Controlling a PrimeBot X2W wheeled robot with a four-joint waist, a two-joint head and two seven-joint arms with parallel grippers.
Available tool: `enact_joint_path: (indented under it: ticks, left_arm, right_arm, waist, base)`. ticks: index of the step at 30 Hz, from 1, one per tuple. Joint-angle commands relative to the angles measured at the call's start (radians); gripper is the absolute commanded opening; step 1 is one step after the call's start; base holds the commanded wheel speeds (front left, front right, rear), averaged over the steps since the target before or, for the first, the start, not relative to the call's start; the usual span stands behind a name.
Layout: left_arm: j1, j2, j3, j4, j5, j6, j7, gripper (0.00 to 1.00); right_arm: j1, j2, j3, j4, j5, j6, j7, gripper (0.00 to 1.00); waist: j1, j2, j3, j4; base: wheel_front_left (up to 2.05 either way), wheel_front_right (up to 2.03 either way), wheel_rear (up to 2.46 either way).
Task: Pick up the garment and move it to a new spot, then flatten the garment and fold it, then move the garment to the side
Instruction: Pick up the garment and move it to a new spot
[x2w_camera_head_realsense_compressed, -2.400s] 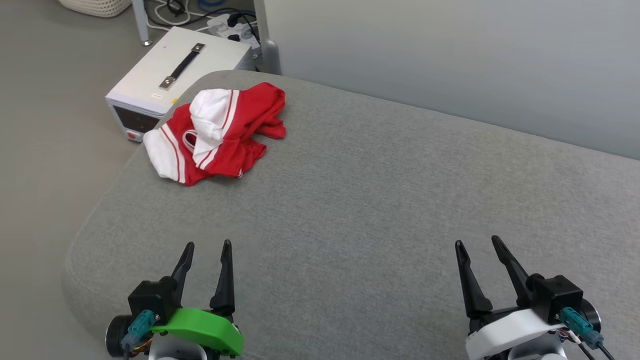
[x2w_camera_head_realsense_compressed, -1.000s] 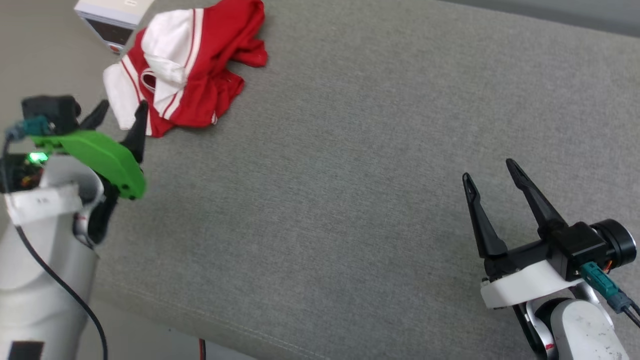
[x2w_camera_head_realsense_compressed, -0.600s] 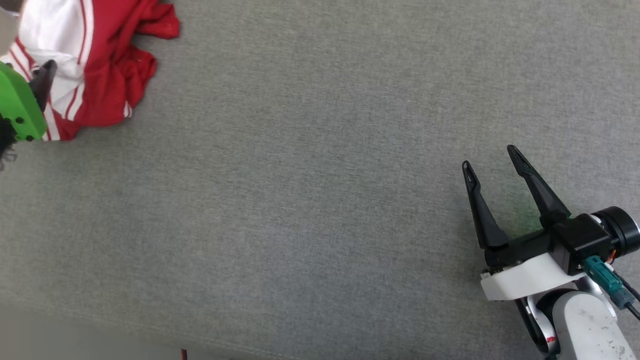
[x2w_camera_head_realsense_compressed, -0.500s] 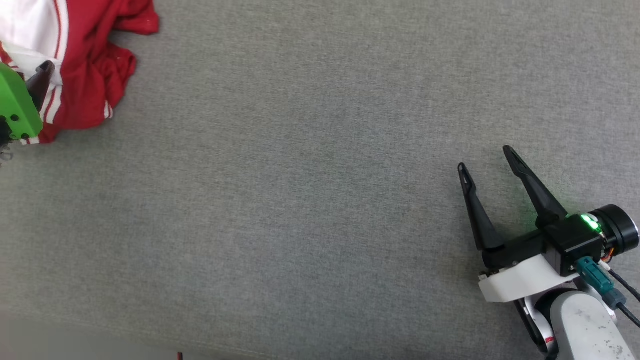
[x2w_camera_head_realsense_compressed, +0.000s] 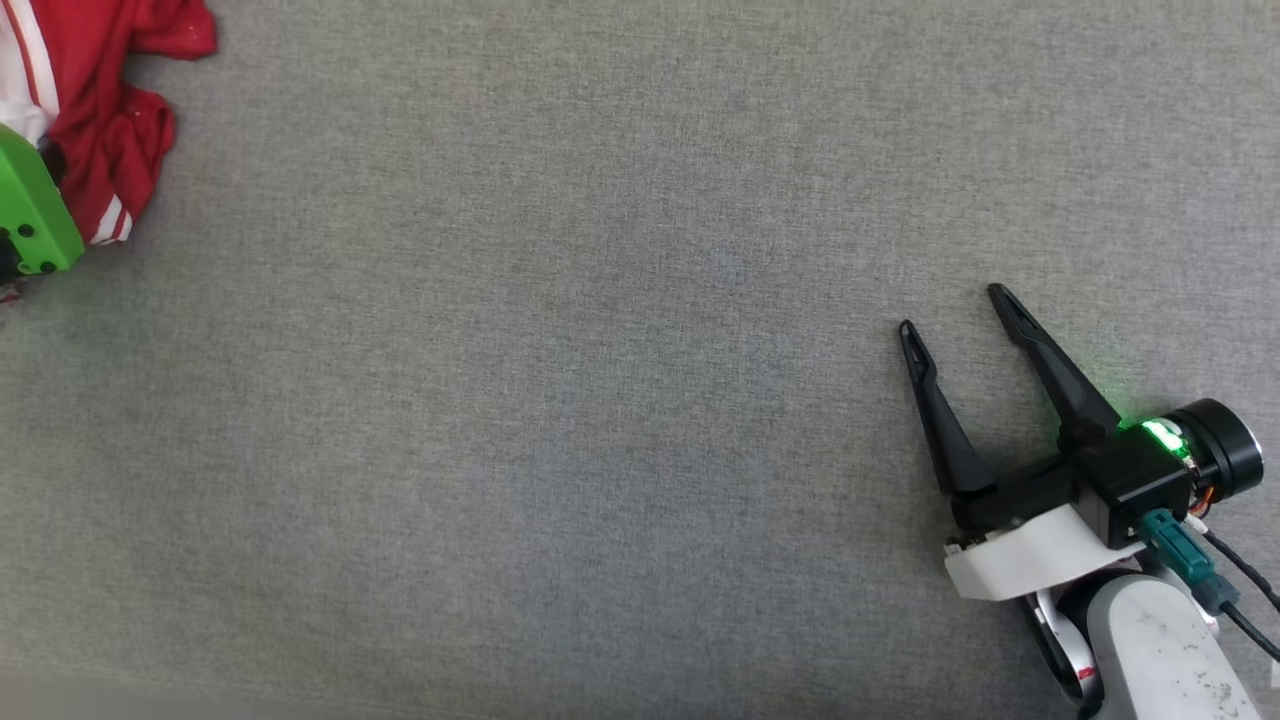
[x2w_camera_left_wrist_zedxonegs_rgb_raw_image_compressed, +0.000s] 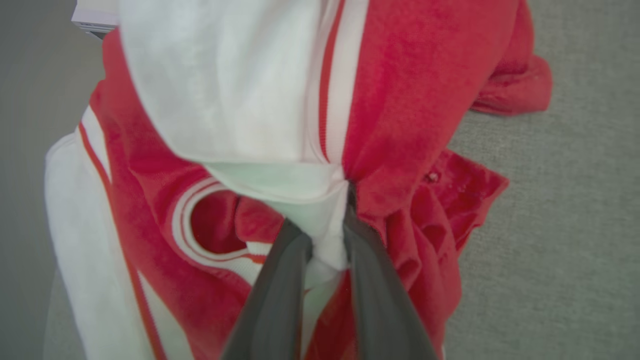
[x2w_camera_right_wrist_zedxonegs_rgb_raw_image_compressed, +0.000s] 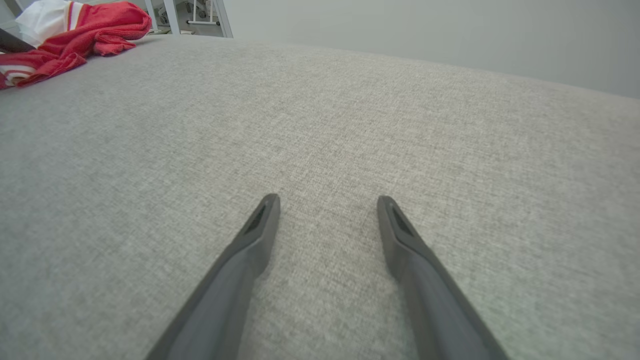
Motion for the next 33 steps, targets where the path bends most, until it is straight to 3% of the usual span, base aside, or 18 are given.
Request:
enact_joint_path:
  ticks: [1,9,13,16,23,33]
  left_arm:
    - [-0.002,0.002,-0.013,0.008,-0.003,-0.003,-0.019,0.00]
    - [-0.005,0.028,-0.046,0.014,0.035,-0.003,-0.202,0.00]
    - [0.008,0.022,-0.072,-0.004,0.067,-0.003,-0.258,0.00]
    - [0.026,0.002,-0.091,-0.036,0.097,0.021,-0.309,0.00]
    - [0.119,-0.073,-0.166,-0.181,0.141,0.057,-0.333,0.00]
    - [0.229,-0.172,-0.276,-0.419,0.180,0.126,-0.265,0.00]
  right_arm:
    - [-0.008,-0.001,-0.002,0.022,-0.006,-0.001,-0.003,1.00]
    - [-0.002,0.021,-0.005,0.092,0.013,-0.001,-0.031,1.00]
    - [0.013,0.035,-0.020,0.139,0.027,-0.001,-0.047,1.00]
    - [0.032,0.052,-0.039,0.170,0.039,-0.001,-0.057,1.00]
    - [0.067,0.096,-0.034,0.211,0.057,-0.001,-0.070,1.00]
    - [0.112,0.115,-0.085,0.220,0.066,-0.001,-0.078,1.00]
  waist:
    - [-0.0001,0.0000,-0.018,0.004]
    - [-0.0001,0.0000,-0.145,0.006]
    - [-0.0001,0.0000,-0.243,0.006]
    - [-0.0001,0.0000,-0.316,0.007]
    - [-0.0001,0.0000,-0.436,-0.011]
    - [-0.0001,0.0000,-0.502,-0.099]
  base:
    - [0.00,0.00,0.00]
    - [0.00,0.00,0.00]
    - [0.00,0.00,0.00]
    - [0.00,0.00,0.00]
    - [0.00,0.00,0.00]
    - [0.00,0.00,0.00]
